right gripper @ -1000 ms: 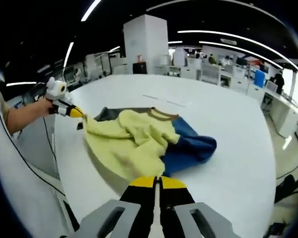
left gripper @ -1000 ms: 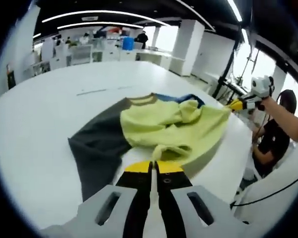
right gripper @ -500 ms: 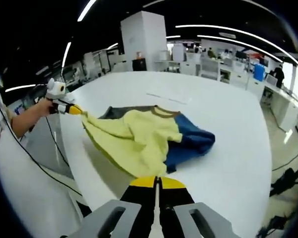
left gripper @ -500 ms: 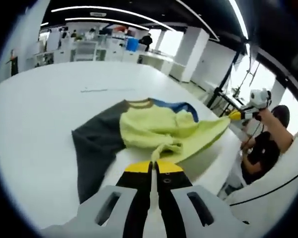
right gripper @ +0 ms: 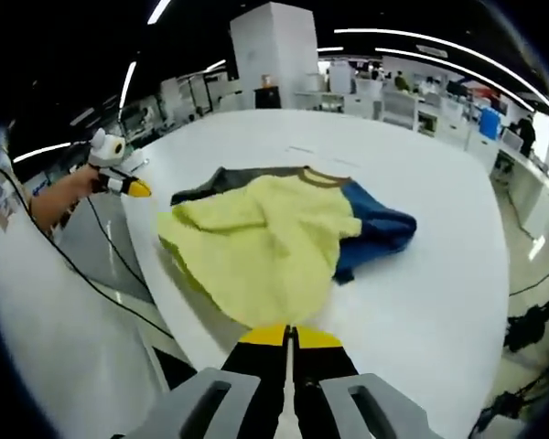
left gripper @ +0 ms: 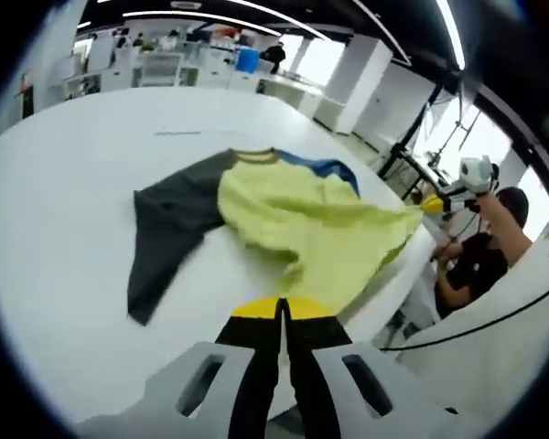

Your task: Fold the garment on the visible template until the final outline fits inside the template.

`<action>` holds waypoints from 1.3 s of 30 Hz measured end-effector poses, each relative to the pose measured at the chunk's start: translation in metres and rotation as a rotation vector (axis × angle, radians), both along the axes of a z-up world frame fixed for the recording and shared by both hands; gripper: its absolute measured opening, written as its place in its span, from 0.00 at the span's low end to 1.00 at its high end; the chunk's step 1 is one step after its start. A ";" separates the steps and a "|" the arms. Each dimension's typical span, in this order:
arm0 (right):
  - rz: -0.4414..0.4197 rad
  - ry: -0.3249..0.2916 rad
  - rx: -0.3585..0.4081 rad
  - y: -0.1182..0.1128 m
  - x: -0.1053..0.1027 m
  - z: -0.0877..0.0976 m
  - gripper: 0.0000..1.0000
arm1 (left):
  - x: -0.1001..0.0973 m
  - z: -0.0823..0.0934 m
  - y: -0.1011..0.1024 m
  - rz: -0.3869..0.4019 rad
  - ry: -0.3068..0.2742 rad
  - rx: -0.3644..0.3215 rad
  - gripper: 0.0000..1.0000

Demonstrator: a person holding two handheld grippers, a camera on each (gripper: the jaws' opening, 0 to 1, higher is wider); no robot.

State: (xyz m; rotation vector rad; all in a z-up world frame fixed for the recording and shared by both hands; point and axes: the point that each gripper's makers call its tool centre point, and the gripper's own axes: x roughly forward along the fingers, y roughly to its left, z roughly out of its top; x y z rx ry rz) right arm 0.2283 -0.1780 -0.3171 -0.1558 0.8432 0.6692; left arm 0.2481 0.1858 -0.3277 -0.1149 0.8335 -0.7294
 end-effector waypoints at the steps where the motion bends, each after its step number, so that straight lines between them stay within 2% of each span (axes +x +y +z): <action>1: -0.002 0.020 0.033 0.005 -0.005 -0.001 0.00 | -0.004 -0.005 0.002 0.006 0.016 -0.003 0.00; 2: 0.000 0.029 0.050 0.009 -0.008 -0.003 0.00 | -0.006 -0.010 0.002 0.010 0.026 -0.003 0.00; 4: 0.013 0.044 0.032 0.013 -0.013 -0.013 0.00 | -0.013 -0.022 0.003 0.013 0.052 0.007 0.00; 9: 0.018 0.064 0.032 0.018 -0.018 -0.025 0.00 | -0.025 -0.034 -0.008 -0.003 0.074 -0.002 0.00; 11: 0.021 0.067 0.027 0.018 -0.018 -0.028 0.00 | -0.030 -0.037 -0.014 -0.021 0.077 0.007 0.00; 18: 0.000 0.077 0.023 0.010 -0.022 -0.039 0.00 | -0.058 -0.057 -0.040 -0.113 0.145 0.021 0.00; 22: -0.012 0.092 0.021 0.006 -0.027 -0.047 0.00 | -0.071 -0.073 -0.049 -0.146 0.187 0.054 0.10; 32: -0.041 0.094 0.036 -0.005 -0.029 -0.056 0.00 | -0.074 -0.087 -0.053 -0.133 0.199 0.094 0.12; 39: -0.035 0.107 0.045 -0.005 -0.030 -0.060 0.00 | -0.070 -0.096 -0.048 -0.131 0.198 0.120 0.12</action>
